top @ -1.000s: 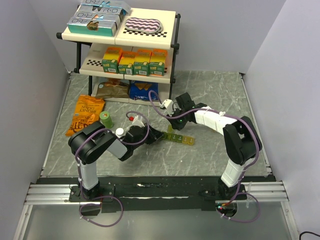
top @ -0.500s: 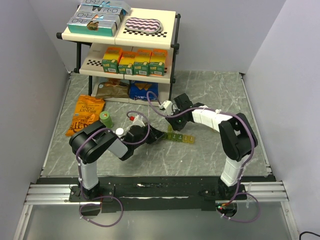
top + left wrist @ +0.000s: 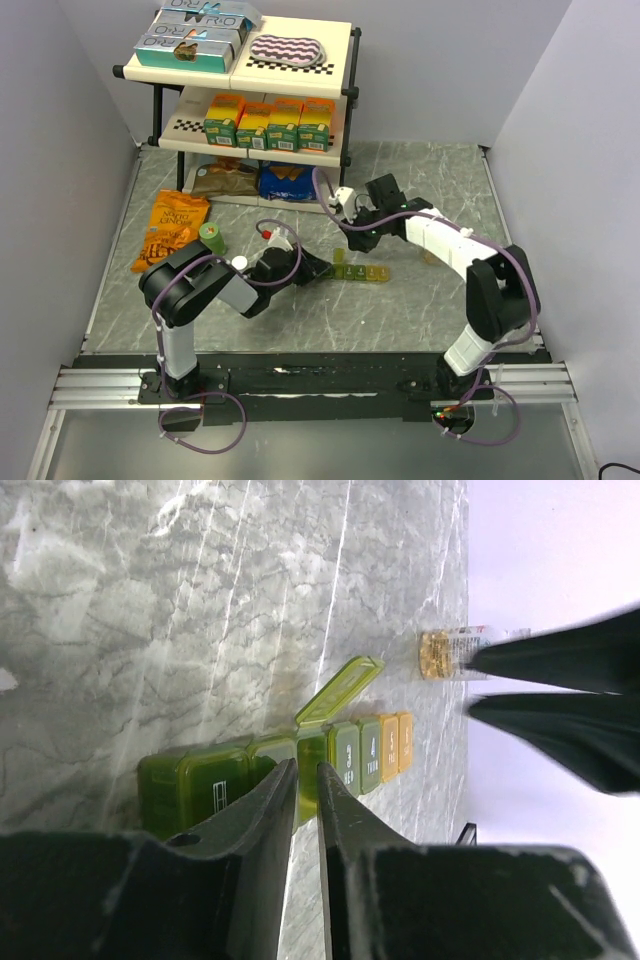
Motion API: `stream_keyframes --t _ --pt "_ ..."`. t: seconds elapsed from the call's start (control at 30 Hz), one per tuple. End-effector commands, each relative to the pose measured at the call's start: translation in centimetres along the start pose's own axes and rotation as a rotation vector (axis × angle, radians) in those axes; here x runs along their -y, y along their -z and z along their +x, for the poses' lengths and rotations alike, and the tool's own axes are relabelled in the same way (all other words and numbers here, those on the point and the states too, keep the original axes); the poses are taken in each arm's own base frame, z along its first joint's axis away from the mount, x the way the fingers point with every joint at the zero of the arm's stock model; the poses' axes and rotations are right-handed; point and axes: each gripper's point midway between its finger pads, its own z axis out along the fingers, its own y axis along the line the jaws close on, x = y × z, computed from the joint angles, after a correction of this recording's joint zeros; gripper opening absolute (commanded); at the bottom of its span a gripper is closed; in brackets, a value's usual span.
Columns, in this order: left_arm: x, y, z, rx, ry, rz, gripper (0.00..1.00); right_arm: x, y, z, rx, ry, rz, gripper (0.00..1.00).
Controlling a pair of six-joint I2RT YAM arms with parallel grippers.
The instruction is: Sort the pills into containers
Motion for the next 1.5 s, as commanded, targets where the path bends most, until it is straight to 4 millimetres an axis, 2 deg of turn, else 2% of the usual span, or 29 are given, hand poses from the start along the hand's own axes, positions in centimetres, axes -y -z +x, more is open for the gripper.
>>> stream_keyframes --t 0.0,0.03,0.2,0.27,0.57,0.7,0.8,1.03,1.07,1.17,1.2,1.27,1.3,1.33,1.37,1.4,1.43,1.47 --pt "-4.6 0.4 1.6 -0.053 -0.002 -0.172 0.23 -1.8 1.5 -3.0 0.105 0.020 -0.097 0.32" --pt "-4.5 0.4 1.5 -0.054 -0.001 -0.170 0.23 -1.6 1.6 -3.8 0.116 0.013 -0.107 0.30" --pt "-4.3 0.6 1.5 -0.052 -0.005 -0.169 0.23 -2.1 -0.9 -3.1 0.049 -0.065 -0.194 0.13" --pt "-4.3 0.7 1.4 -0.052 -0.008 -0.168 0.23 -2.1 -1.7 -2.9 0.025 -0.088 -0.213 0.10" --pt "-4.3 0.5 1.8 -0.065 -0.005 -0.157 0.23 -1.0 -4.5 -1.2 -0.067 -0.149 -0.183 0.09" --pt "-4.3 0.6 1.8 -0.066 -0.007 -0.154 0.23 0.6 -5.7 -1.0 -0.102 -0.166 -0.129 0.09" --pt "-4.5 0.6 1.9 -0.070 -0.011 -0.159 0.23 1.0 -6.4 -0.6 -0.130 -0.175 -0.123 0.09" --pt "-4.3 0.4 1.9 -0.074 -0.017 -0.149 0.24 0.7 -6.2 -0.5 -0.140 -0.171 -0.135 0.10" --pt "-4.1 0.3 1.9 -0.074 -0.021 -0.144 0.24 0.5 -6.0 -0.6 -0.137 -0.168 -0.147 0.10" --pt "-2.8 0.2 1.4 -0.071 -0.037 -0.121 0.27 0.2 -3.4 -3.2 -0.048 -0.110 -0.144 0.12" --pt "-2.3 0.1 1.1 -0.066 -0.042 -0.113 0.29 0.3 -1.3 -4.7 0.009 -0.080 -0.122 0.13" --pt "-0.7 0.0 0.3 -0.052 -0.064 -0.088 0.36 -0.2 0.6 -5.7 0.063 -0.038 -0.127 0.20" --pt "-0.2 -0.1 -0.2 -0.039 -0.073 -0.084 0.38 -0.4 2.4 -6.5 0.105 -0.019 -0.117 0.22" --pt "1.3 -0.1 -1.0 -0.021 -0.096 -0.058 0.43 -0.6 3.1 -6.6 0.123 0.003 -0.121 0.26" --pt "1.7 0.0 -1.2 -0.021 -0.108 -0.061 0.45 -1.1 3.3 -5.9 0.125 0.001 -0.136 0.27" --pt "2.3 0.0 -1.6 -0.013 -0.121 -0.055 0.48 -1.7 4.4 -6.3 0.158 0.018 -0.143 0.28" --pt "4.2 0.1 -2.6 0.010 -0.147 -0.019 0.54 -1.9 4.8 -6.0 0.164 0.032 -0.149 0.30" --pt "4.5 0.3 -2.8 0.009 -0.162 -0.028 0.56 -2.5 5.3 -5.4 0.170 0.040 -0.153 0.31"
